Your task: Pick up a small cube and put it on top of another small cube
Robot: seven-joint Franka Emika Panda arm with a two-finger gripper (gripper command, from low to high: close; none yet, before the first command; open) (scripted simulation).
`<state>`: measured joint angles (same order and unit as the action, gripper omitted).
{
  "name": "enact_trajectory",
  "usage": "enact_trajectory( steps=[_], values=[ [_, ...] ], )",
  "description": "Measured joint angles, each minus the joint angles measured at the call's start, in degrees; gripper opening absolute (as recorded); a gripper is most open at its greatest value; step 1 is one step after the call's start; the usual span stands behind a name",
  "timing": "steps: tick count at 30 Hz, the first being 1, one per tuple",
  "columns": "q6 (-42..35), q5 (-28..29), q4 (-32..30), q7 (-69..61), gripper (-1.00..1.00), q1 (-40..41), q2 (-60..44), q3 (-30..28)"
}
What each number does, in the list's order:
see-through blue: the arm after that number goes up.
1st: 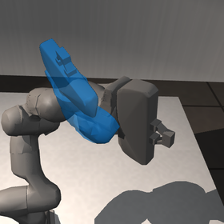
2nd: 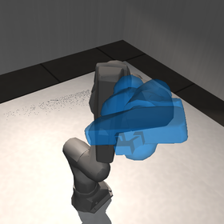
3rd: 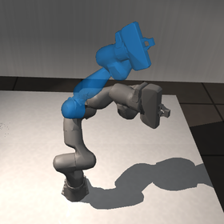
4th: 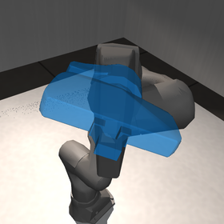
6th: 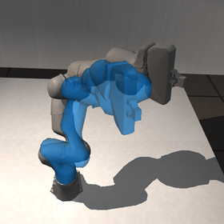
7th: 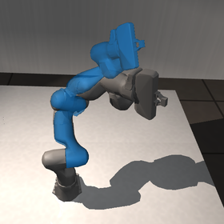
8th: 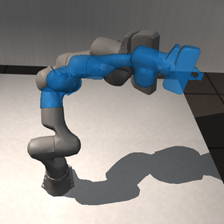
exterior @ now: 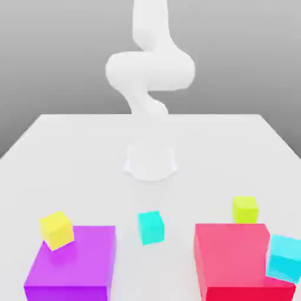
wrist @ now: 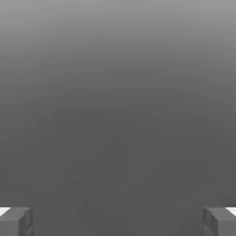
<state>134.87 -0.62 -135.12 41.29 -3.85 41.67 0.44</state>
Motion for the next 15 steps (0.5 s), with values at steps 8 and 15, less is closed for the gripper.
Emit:
enact_trajectory(
  steps=[8,15],
  values=[
    [11.54,-2.0,-12.03,-16.96,0.0,-14.21,-16.14,2.47],
    [21.9,-2.92,-22.68,-31.44,0.0,-25.17,-30.7,6.95]
  ],
)
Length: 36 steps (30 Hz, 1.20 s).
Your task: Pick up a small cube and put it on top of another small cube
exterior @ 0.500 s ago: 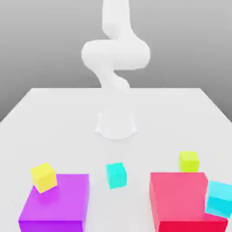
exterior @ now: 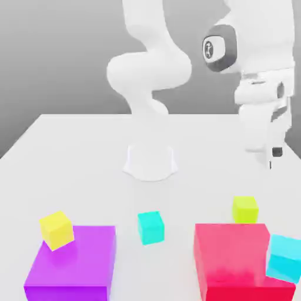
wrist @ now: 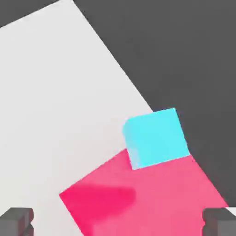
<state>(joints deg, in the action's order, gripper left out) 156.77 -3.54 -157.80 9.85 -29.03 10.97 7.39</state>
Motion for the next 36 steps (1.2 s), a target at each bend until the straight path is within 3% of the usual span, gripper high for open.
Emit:
enact_trajectory(
  steps=[6,11,12,19,26,36],
  values=[
    [8.98,4.74,-6.34,-5.43,0.0,-4.91,-12.14,3.4],
    [17.42,11.87,-4.87,-0.65,0.0,-10.01,-22.56,-2.98],
    [19.06,12.39,-4.52,-0.23,-1.0,-11.34,-24.53,-4.41],
    [19.35,12.71,-4.44,0.03,-1.0,-11.71,-24.98,-4.83],
    [8.69,4.34,-6.8,-6.11,-1.0,-9.15,-11.92,-0.06],
    [-1.14,10.93,-10.7,-26.54,-1.0,3.82,2.24,-14.7]
  ],
)
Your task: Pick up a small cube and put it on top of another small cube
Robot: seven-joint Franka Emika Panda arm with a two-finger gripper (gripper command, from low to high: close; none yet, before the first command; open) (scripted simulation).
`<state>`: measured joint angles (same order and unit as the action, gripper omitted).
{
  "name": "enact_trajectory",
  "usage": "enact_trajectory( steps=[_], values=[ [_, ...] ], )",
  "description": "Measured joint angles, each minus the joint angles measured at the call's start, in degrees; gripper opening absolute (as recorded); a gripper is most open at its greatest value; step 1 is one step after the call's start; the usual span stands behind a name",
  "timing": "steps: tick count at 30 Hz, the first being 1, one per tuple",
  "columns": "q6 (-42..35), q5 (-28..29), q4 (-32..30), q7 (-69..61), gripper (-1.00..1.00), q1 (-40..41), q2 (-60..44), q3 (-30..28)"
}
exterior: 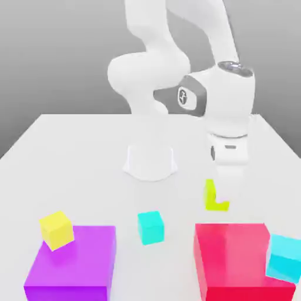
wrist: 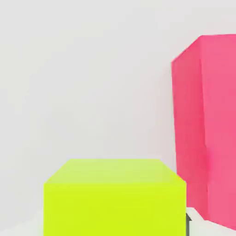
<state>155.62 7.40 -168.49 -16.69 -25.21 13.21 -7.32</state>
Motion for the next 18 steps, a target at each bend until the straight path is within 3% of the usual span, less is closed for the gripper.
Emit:
enact_trajectory(
  steps=[7,15,16,18],
  values=[
    [-4.06,5.1,-2.77,-14.48,-1.0,9.52,6.67,-10.44],
    [9.37,-0.82,-2.85,-19.8,-1.0,5.38,-6.83,-14.3],
    [11.23,-1.55,-2.87,-20.3,1.0,5.18,-8.69,-14.33],
    [11.23,-1.55,-2.87,-20.3,1.0,5.18,-8.69,-14.33]
  ],
)
